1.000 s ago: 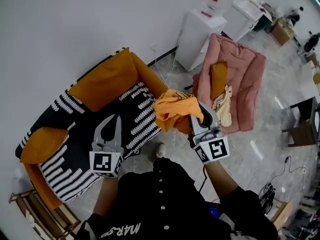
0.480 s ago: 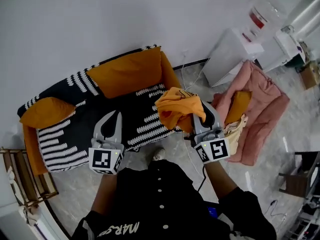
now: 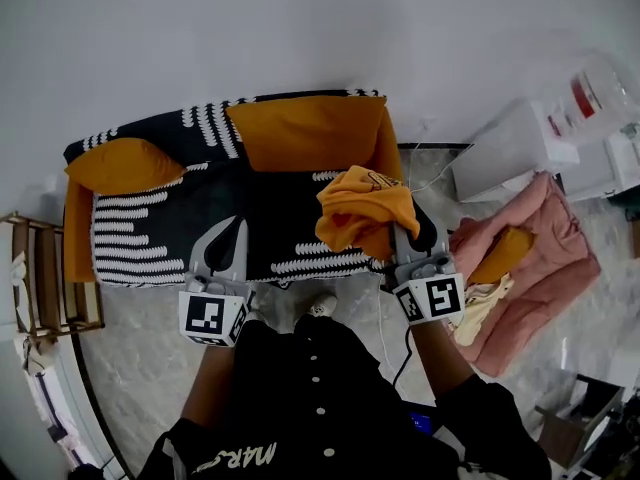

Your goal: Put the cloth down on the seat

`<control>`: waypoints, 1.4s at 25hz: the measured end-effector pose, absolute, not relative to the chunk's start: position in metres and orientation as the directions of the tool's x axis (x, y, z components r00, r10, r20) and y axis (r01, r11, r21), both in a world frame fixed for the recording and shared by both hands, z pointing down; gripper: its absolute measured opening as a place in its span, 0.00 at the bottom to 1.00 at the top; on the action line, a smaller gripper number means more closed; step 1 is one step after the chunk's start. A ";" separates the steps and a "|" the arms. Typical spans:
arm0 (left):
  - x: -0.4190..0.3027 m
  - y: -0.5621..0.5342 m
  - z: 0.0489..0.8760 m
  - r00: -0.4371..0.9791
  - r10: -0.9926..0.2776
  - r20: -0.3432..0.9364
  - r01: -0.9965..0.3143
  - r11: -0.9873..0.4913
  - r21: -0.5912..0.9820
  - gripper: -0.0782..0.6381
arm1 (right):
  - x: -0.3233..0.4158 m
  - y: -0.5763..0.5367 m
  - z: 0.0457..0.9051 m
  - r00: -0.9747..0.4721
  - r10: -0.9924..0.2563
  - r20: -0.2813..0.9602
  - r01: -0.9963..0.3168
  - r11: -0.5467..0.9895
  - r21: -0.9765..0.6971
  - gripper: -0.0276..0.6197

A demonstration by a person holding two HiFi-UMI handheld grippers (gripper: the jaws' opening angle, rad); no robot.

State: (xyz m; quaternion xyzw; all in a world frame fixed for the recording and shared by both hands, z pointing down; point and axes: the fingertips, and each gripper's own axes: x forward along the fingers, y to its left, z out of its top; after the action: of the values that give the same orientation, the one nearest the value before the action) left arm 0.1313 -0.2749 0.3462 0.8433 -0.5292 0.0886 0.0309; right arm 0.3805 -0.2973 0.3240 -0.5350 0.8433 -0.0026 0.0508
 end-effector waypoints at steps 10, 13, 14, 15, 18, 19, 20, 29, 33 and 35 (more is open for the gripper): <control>0.108 -0.275 0.355 0.421 -0.877 0.231 -0.898 -0.439 -0.035 0.11 | 0.344 -0.312 0.351 -0.455 -0.890 -0.030 -0.886 0.456 -0.089 0.17; 0.103 -0.280 0.359 0.450 -0.860 0.238 -0.883 -0.468 -0.020 0.11 | 0.327 -0.314 0.358 -0.464 -0.886 -0.007 -0.883 0.463 -0.079 0.17; 0.101 -0.282 0.362 0.457 -0.856 0.243 -0.881 -0.474 -0.013 0.11 | 0.322 -0.316 0.360 -0.466 -0.885 0.002 -0.882 0.465 -0.076 0.17; 0.099 -0.284 0.366 0.461 -0.852 0.250 -0.879 -0.477 -0.006 0.11 | 0.319 -0.319 0.364 -0.468 -0.884 0.012 -0.882 0.466 -0.073 0.17; 0.098 -0.286 0.378 0.466 -0.842 0.271 -0.876 -0.481 0.010 0.11 | 0.316 -0.328 0.377 -0.467 -0.883 0.039 -0.883 0.465 -0.062 0.17; 0.099 -0.285 0.382 0.467 -0.840 0.276 -0.875 -0.483 0.012 0.11 | 0.316 -0.331 0.382 -0.467 -0.883 0.045 -0.884 0.464 -0.057 0.17; 0.099 -0.284 0.388 0.469 -0.837 0.283 -0.874 -0.485 0.013 0.11 | 0.316 -0.334 0.388 -0.467 -0.883 0.052 -0.884 0.464 -0.051 0.17; 0.080 -0.284 0.471 0.475 -0.803 0.360 -0.874 -0.479 0.086 0.11 | 0.274 -0.379 0.489 -0.489 -0.852 0.186 -0.868 0.497 -0.010 0.17; 0.091 -0.280 0.509 0.480 -0.779 0.404 -0.873 -0.470 0.129 0.11 | 0.264 -0.395 0.535 -0.492 -0.841 0.224 -0.863 0.505 0.000 0.17; 0.096 -0.278 0.523 0.484 -0.772 0.412 -0.871 -0.473 0.136 0.11 | 0.259 -0.402 0.557 -0.490 -0.837 0.244 -0.863 0.505 -0.003 0.17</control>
State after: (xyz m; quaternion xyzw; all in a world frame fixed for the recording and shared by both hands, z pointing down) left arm 0.0965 -0.2784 0.5232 0.8452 -0.4859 0.1483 0.1660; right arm 0.2591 -0.4022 0.5571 -0.4936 0.8610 -0.0623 -0.1057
